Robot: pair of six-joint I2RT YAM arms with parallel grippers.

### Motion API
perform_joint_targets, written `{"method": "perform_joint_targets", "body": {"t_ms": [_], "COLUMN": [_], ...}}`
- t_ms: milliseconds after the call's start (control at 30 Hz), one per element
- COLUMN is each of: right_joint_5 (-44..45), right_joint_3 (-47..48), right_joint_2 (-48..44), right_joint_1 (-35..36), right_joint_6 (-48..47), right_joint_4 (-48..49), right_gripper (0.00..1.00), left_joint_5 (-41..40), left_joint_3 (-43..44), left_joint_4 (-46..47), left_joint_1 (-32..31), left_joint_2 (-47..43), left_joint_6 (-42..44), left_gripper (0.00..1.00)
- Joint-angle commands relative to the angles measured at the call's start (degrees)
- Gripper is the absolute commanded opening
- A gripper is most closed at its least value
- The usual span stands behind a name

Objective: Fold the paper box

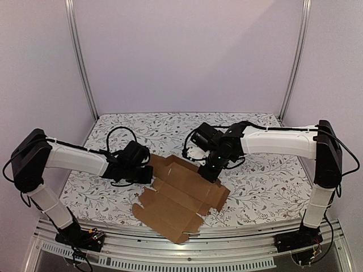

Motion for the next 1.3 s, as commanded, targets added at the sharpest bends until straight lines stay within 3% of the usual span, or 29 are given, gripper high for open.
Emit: {"method": "perform_joint_targets", "body": {"t_ms": [0,300,733,1267], "right_joint_5": [-1.52,-1.87,-1.26,1.64], "right_joint_3": [0.29,0.08,-0.07,-0.41], "right_joint_2": [1.13,1.48,1.72,2.01], "right_joint_1": [-0.54,-0.98,-0.99,-1.02], "right_joint_6": [1.15,1.74,2.70,3.72], "right_joint_4": [-0.24,0.10,0.80,1.00], "right_gripper": [0.00,0.00,0.00,0.00], "left_joint_5": [-0.11,5.36,13.78,15.92], "left_joint_3": [1.71,2.57,1.96,0.81], "left_joint_4": [1.06,1.32,1.53,2.38], "left_joint_1": [-0.58,-0.85,-1.58,-5.59], "left_joint_2": [2.92,7.21,3.67,1.67], "left_joint_6": [1.40,1.03,2.12,-0.87], "left_gripper": [0.00,0.00,0.00,0.00]}}
